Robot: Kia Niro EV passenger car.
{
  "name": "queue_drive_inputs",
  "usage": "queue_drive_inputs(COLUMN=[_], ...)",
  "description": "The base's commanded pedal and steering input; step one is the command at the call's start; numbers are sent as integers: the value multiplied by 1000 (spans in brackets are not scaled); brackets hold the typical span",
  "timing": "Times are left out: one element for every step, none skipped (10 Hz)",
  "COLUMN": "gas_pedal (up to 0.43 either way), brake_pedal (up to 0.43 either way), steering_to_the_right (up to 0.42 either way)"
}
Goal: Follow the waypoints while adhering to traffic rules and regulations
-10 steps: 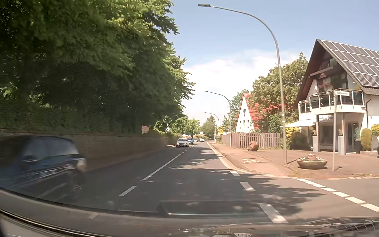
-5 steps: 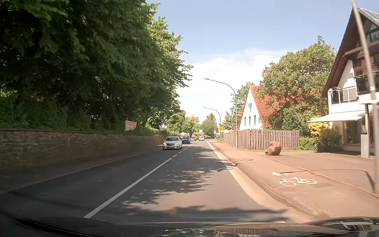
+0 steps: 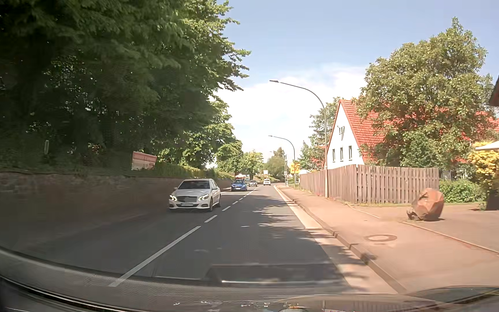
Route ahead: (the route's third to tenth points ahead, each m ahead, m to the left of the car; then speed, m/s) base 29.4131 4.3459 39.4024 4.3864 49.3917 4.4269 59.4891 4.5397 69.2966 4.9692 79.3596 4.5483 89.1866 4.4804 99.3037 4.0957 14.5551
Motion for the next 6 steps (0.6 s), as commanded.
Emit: queue_drive_inputs(gas_pedal=[130,130,130,130,130,130], brake_pedal=[0,0,0,0,0,0], steering_to_the_right=[-3,-4,-4,-4,-4,-4])
